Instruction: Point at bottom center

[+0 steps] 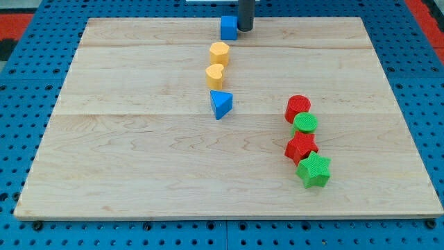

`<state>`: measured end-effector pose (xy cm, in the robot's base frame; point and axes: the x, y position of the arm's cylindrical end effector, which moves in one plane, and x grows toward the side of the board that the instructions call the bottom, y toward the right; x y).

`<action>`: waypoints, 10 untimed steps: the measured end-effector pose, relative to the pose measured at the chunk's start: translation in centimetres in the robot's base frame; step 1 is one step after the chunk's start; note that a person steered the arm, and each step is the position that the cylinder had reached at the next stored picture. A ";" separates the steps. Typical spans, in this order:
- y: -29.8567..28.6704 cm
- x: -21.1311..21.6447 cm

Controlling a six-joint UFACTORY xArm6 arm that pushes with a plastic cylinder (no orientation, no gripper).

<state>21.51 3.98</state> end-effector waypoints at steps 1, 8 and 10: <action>-0.1 -0.4; 10.9 10.6; 11.9 12.7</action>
<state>34.21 15.88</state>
